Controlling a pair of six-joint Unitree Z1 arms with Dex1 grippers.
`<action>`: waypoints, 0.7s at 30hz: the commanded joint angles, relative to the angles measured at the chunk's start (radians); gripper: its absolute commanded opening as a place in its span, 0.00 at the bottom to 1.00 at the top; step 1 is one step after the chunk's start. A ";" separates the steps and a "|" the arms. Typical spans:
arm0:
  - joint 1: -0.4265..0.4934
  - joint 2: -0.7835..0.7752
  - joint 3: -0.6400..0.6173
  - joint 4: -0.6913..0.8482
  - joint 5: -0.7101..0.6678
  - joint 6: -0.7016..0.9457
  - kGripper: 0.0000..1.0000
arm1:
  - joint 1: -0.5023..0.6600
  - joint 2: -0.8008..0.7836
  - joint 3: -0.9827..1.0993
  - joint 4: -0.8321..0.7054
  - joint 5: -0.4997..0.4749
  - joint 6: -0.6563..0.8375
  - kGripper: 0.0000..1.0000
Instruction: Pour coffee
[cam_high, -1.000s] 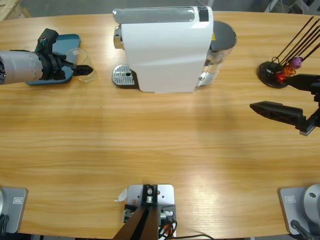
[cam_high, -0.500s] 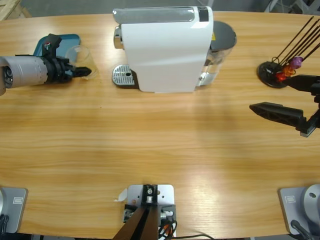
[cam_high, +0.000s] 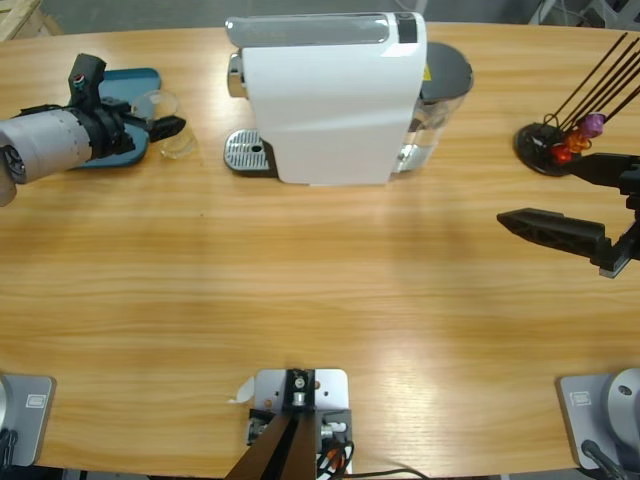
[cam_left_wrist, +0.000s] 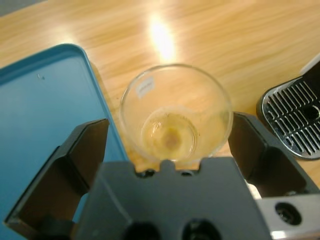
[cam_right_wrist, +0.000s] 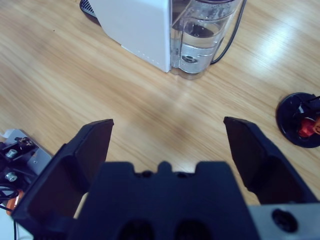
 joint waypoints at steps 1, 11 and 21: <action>-0.005 0.105 0.036 -0.088 0.012 -0.007 0.99 | -0.008 -0.016 0.038 -0.011 0.014 0.007 0.99; -0.005 0.123 0.068 -0.161 0.012 -0.009 0.49 | -0.008 -0.007 0.036 -0.012 0.025 0.004 0.99; -0.024 0.109 0.138 -0.236 -0.008 -0.011 0.35 | -0.008 -0.015 0.039 -0.014 0.028 0.001 0.99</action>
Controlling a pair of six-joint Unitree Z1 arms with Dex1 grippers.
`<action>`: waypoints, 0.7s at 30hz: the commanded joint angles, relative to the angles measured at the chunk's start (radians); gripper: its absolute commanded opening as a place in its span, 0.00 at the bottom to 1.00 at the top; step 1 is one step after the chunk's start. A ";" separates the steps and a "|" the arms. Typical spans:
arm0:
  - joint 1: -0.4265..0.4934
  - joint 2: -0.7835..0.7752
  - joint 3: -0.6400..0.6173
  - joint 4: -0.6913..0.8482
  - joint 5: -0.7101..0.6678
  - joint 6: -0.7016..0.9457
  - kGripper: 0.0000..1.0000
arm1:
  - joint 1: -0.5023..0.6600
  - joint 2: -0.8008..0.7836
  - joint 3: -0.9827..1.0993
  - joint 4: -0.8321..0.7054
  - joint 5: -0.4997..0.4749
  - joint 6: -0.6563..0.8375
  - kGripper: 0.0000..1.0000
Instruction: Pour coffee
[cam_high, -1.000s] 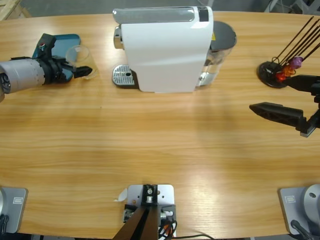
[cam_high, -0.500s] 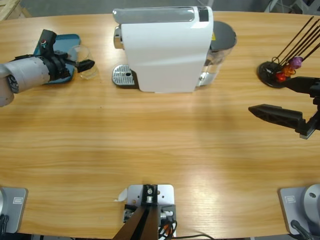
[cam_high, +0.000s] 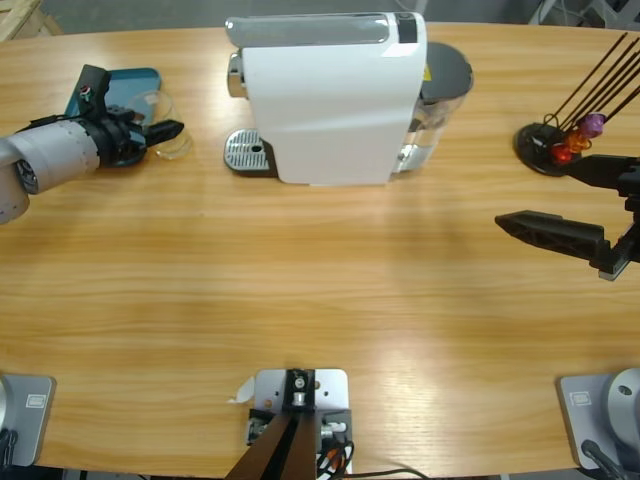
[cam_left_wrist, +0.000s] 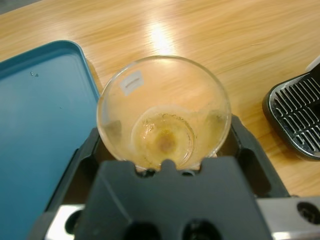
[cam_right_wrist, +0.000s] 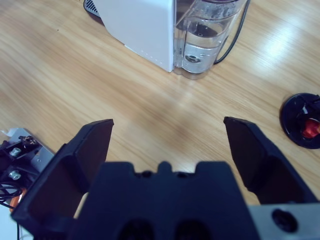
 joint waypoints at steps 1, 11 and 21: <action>-0.036 0.018 0.073 -0.061 -0.008 -0.011 0.35 | -0.008 -0.016 0.040 -0.012 0.013 0.001 0.99; -0.094 -0.169 0.063 0.092 -0.126 -0.013 0.37 | -0.008 -0.041 0.049 -0.017 0.015 -0.001 0.99; -0.096 -0.235 -0.192 0.448 -0.164 0.093 0.37 | -0.008 -0.043 0.054 -0.024 0.014 -0.001 0.99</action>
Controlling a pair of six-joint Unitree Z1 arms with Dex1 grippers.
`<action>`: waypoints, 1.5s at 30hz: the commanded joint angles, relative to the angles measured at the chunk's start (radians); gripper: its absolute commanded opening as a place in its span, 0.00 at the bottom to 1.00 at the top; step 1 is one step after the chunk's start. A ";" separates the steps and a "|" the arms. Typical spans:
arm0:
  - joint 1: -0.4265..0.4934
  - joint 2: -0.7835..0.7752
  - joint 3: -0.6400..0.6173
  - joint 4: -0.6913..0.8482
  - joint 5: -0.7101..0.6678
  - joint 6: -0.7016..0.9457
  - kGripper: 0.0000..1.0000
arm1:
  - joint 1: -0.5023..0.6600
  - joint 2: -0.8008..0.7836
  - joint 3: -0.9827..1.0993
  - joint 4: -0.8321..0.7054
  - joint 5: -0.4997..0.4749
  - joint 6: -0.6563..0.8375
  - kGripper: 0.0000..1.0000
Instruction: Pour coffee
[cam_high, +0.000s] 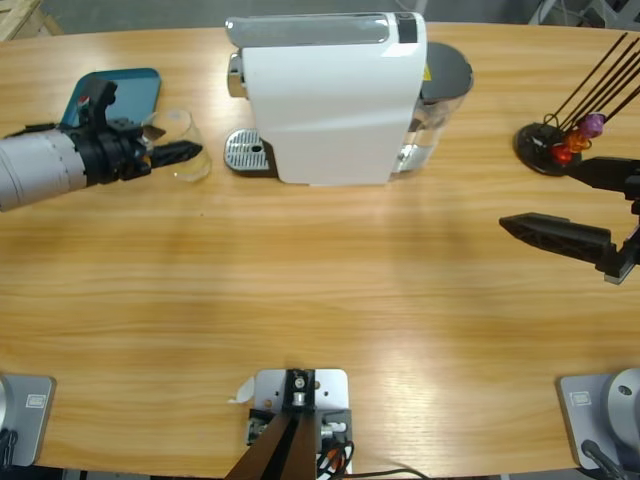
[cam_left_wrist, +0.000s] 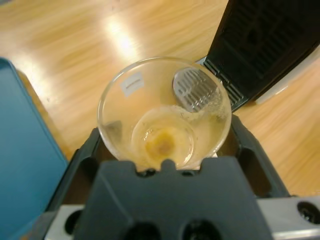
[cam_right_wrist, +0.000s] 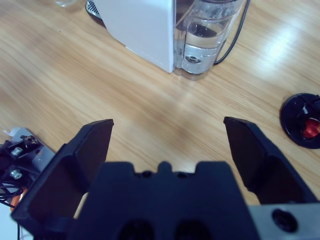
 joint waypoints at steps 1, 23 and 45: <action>-0.006 0.002 -0.163 0.153 -0.019 0.065 0.37 | -0.008 -0.019 0.037 -0.010 0.014 -0.001 0.99; -0.094 0.171 -0.265 0.148 -0.048 0.073 0.37 | -0.009 -0.013 0.037 -0.012 0.014 -0.001 0.99; -0.117 0.195 -0.232 0.143 -0.048 0.075 0.99 | -0.008 -0.011 0.037 -0.012 0.013 -0.002 0.99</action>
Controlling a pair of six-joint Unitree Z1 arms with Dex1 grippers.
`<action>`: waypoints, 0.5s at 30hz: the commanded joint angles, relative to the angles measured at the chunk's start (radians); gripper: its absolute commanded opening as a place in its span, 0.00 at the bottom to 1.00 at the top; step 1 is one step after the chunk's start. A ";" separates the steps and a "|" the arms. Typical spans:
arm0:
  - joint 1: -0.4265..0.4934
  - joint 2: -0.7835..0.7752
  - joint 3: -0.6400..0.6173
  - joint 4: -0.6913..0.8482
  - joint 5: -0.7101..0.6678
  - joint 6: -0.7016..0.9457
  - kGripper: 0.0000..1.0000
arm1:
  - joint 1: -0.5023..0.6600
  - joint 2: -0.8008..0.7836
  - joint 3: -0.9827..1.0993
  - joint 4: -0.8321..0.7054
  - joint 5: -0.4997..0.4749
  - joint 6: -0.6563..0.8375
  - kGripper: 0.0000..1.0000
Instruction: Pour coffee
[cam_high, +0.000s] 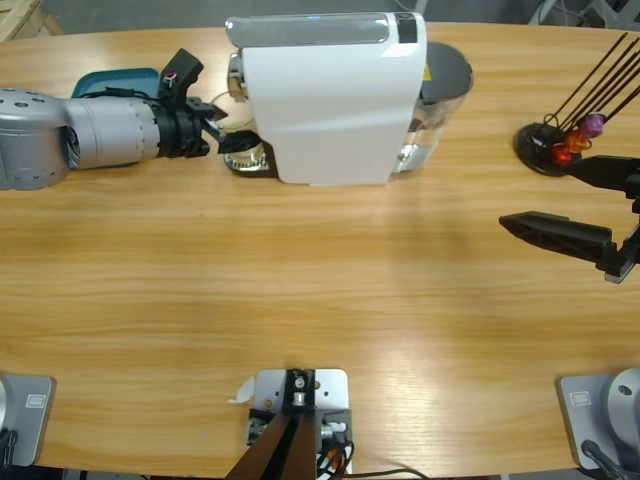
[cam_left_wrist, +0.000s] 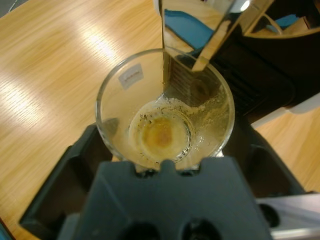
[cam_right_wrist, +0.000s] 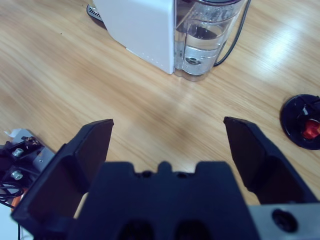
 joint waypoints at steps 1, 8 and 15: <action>-0.009 0.026 0.039 0.004 -0.019 0.005 0.99 | -0.008 -0.011 0.037 -0.007 0.012 -0.002 0.99; -0.007 -0.108 0.087 0.086 0.015 0.002 0.99 | -0.008 -0.011 0.038 -0.009 0.015 -0.002 0.99; 0.011 -0.302 0.066 0.337 0.019 -0.012 0.99 | -0.008 -0.001 0.038 -0.011 0.014 -0.004 0.99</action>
